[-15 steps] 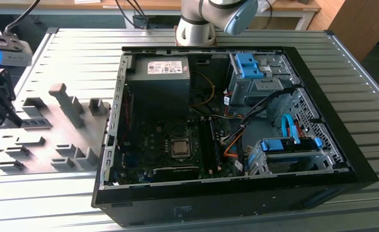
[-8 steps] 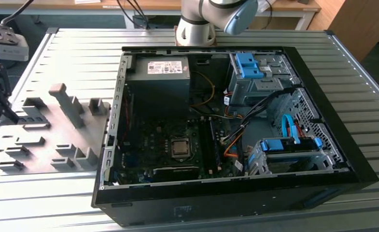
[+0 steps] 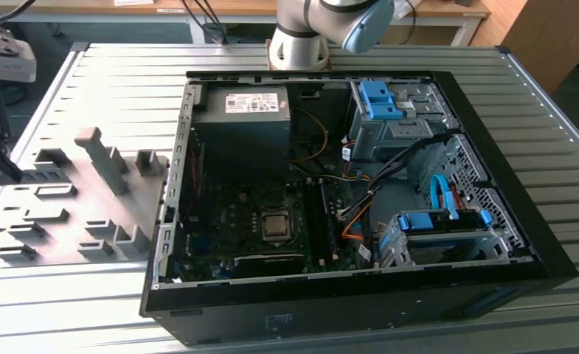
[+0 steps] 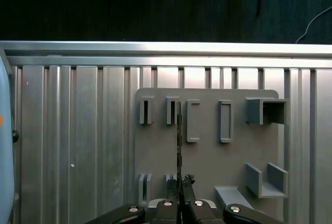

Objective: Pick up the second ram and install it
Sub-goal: 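Pick up the second ram and move it above second insertion slot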

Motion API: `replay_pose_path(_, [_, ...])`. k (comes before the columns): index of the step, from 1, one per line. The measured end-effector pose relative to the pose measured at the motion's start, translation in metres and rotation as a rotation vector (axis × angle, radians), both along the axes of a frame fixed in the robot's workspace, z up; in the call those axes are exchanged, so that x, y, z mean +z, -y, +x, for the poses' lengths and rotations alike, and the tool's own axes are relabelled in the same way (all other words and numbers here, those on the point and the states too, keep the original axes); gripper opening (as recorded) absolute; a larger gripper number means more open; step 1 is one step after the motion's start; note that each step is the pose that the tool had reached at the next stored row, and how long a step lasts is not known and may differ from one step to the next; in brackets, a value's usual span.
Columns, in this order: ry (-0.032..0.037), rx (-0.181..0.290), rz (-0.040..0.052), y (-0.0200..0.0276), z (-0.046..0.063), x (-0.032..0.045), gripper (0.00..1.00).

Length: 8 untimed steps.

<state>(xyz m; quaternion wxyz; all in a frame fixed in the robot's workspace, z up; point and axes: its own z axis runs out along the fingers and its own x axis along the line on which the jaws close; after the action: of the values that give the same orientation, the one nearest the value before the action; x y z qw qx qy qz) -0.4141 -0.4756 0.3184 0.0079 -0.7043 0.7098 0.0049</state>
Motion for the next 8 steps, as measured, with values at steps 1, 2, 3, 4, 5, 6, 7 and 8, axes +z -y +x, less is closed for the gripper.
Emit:
replay_pose_path(1, [-0.0001,0.000,-0.0001,0.0000,0.000,0.0017,0.14])
replay_pose_path(2, [-0.0001,0.000,0.0000,0.0000,0.000,0.0033,0.14])
replay_pose_path(3, [0.0000,0.000,0.0000,0.0000,0.000,0.0050,0.14])
replay_pose_path(4, [0.0000,0.000,0.0000,0.0000,0.000,0.0067,0.14])
replay_pose_path(5, [0.0000,0.000,0.0000,0.0000,0.000,0.0085,0.14])
replay_pose_path(6, [0.0000,0.000,0.0000,0.0000,0.000,0.0102,0.14])
replay_pose_path(7, [0.0000,0.000,0.0000,0.0000,0.000,0.0119,0.14])
replay_pose_path(8, [0.0000,0.000,0.0000,0.0000,0.000,0.0136,0.14])
